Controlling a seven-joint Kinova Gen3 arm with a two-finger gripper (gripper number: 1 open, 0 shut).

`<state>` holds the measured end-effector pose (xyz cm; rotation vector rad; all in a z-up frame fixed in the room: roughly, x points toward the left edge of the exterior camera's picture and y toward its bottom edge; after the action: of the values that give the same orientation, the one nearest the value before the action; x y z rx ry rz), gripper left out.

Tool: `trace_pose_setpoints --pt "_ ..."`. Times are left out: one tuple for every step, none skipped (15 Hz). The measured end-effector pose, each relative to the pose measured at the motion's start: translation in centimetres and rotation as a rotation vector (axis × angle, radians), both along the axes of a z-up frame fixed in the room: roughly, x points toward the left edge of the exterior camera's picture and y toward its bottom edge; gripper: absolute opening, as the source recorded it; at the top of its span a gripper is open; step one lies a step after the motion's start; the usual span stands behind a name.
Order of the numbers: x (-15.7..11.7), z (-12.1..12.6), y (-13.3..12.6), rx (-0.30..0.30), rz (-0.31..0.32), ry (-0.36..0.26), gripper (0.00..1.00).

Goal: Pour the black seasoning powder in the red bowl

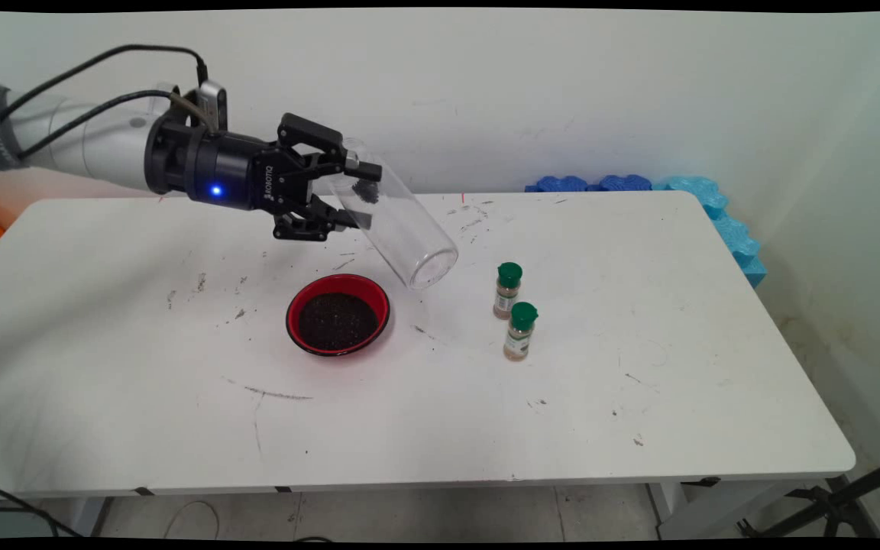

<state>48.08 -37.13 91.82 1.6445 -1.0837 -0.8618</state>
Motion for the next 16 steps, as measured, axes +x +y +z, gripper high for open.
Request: trace_pose_setpoints --pt "0.0 0.2 0.0 -0.042 -0.022 -0.020 0.00" --pt "-0.1 0.5 0.0 -0.091 -0.046 -0.043 0.00" --pt "-0.2 0.7 0.0 -0.140 -0.071 -0.067 0.00" --pt "-0.2 1.0 -0.1 -0.181 -0.092 -0.087 0.00" --pt "-0.3 1.3 -0.1 -0.231 -0.116 -0.112 0.00" --pt "-0.4 1.5 -0.2 -0.279 -0.139 -0.136 0.00" --pt "-0.5 1.8 -0.2 -0.321 -0.157 -0.158 0.00" --pt "-0.6 2.0 -0.3 -0.369 -0.177 -0.185 0.00" --pt "-0.6 2.2 -0.4 -0.417 -0.195 -0.213 0.00" --pt "-0.7 2.4 -0.5 -0.458 -0.210 -0.237 0.00" --pt "-0.8 2.6 -0.5 -0.506 -0.231 -0.265 0.00" --pt "-0.8 2.7 -0.6 -0.554 -0.255 -0.296 0.00" --pt "-0.9 2.7 -0.6 -0.596 -0.278 -0.322 0.00" --pt "-1.0 2.8 -0.7 -0.644 -0.306 -0.353 0.00" --pt "-1.0 2.8 -0.7 -0.693 -0.335 -0.385 0.00" --pt "-1.1 2.9 -0.8 -0.734 -0.358 -0.414 0.00"
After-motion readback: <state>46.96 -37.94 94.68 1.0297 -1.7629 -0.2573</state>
